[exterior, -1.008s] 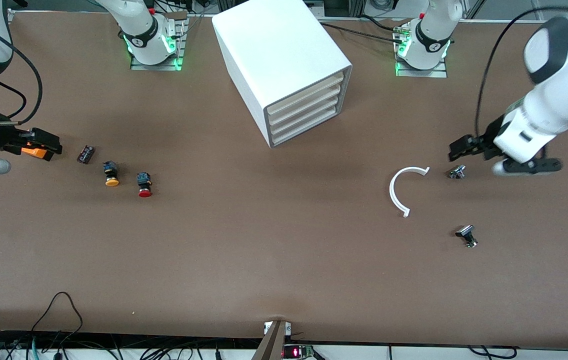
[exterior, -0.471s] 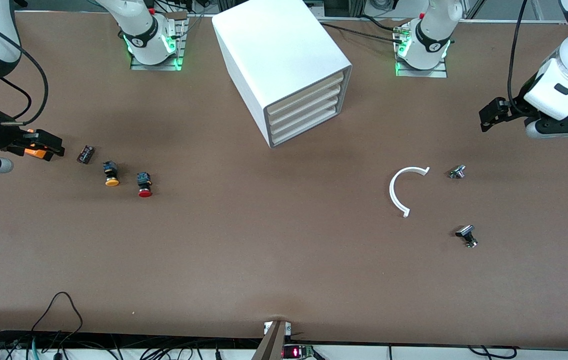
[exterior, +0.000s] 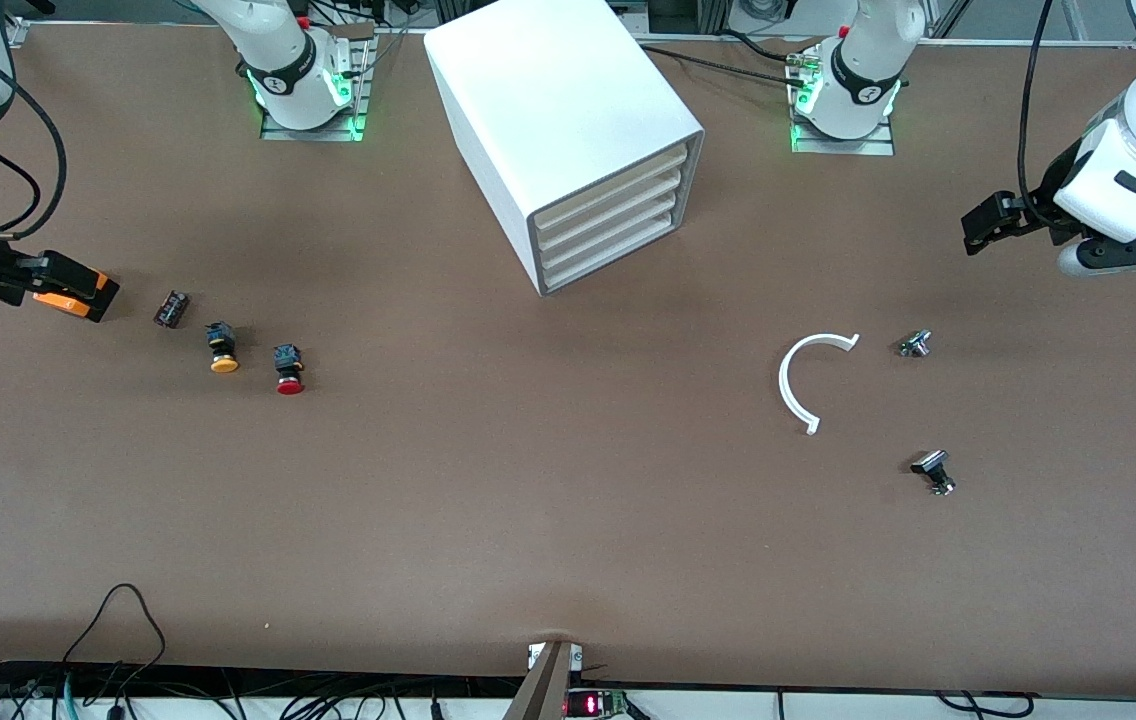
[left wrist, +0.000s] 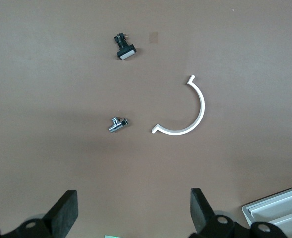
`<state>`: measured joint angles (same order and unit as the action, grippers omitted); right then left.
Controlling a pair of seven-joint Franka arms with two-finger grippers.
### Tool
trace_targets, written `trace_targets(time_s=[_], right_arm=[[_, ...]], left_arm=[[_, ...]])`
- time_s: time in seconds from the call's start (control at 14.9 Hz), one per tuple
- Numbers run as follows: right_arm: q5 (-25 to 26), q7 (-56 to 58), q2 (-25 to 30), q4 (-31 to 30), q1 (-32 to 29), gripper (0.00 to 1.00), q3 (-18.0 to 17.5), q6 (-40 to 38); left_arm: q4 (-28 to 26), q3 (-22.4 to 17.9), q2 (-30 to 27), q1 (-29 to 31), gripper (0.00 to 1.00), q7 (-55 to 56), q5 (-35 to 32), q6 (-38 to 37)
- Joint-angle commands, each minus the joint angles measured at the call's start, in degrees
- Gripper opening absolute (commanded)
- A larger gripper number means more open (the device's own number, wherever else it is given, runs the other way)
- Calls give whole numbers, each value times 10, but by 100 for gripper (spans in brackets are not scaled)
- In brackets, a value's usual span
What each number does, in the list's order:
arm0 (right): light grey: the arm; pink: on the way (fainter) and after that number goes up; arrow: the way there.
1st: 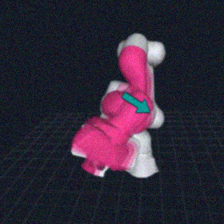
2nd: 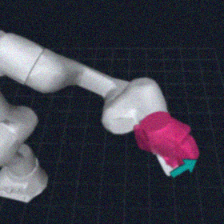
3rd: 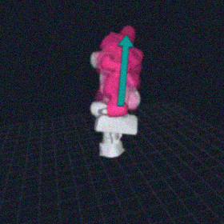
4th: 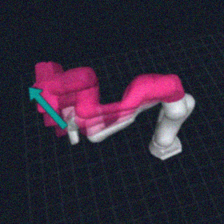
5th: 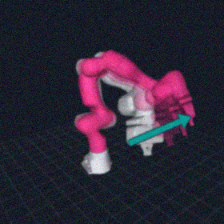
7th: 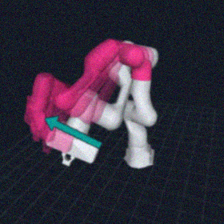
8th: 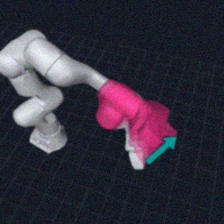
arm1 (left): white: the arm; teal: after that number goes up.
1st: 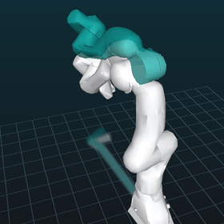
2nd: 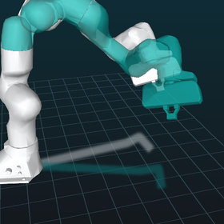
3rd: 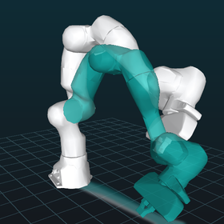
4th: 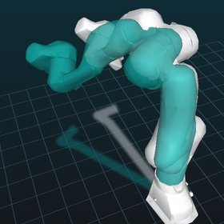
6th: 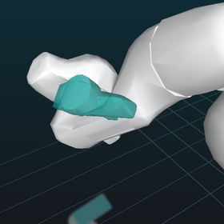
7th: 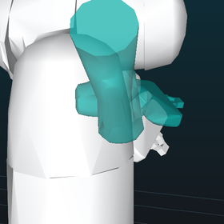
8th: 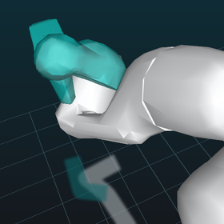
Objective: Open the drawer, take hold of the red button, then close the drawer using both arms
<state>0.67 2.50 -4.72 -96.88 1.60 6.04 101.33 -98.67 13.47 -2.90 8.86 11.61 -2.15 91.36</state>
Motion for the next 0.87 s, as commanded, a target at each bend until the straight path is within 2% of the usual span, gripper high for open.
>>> trace_targets(time_s=[0.0,0.81], right_arm=[[-1,-7,12,-3,-4,100,-4,-3],[-4,-3,12,8,-5,100,-2,-14]], left_arm=[[23,-2,13,-3,100,10,10,-17],[28,2,12,12,100,40,35,-26]])
